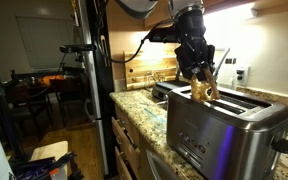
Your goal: Put two slices of bread in the bread toaster
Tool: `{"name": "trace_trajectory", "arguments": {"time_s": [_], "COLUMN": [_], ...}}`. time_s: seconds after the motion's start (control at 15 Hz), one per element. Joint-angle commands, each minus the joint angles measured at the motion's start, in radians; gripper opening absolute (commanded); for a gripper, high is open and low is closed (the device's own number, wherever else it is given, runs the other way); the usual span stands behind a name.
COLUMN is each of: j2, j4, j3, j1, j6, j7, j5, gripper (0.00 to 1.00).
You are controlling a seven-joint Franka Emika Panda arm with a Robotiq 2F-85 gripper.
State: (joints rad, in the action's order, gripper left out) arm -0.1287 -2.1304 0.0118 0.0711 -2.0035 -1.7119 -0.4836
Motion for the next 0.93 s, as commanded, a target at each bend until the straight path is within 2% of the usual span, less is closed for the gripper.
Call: {"name": "trace_trajectory", "arguments": {"time_s": [0.0,0.53,0.6,0.67,0.8,0.87], "j2": [0.005,0.002,0.007,0.007,0.009,0.009], "j4": [0.005,0.008,0.013,0.013,0.013,0.013], "j3": [-0.009,-0.006,-0.007,-0.006,-0.006,-0.006], "j1": [0.005,-0.002,-0.002,-0.003,-0.003,-0.003], "j6": [-0.021,-0.021,0.001,0.001,0.001,0.001], "j7": [-0.020,-0.001,0.002,0.002,0.002,0.003], "j5": [0.000,-0.008,0.001,0.001,0.001,0.001], "gripper": [0.45,0.97,0.99,0.85,0.97,0.99]}}
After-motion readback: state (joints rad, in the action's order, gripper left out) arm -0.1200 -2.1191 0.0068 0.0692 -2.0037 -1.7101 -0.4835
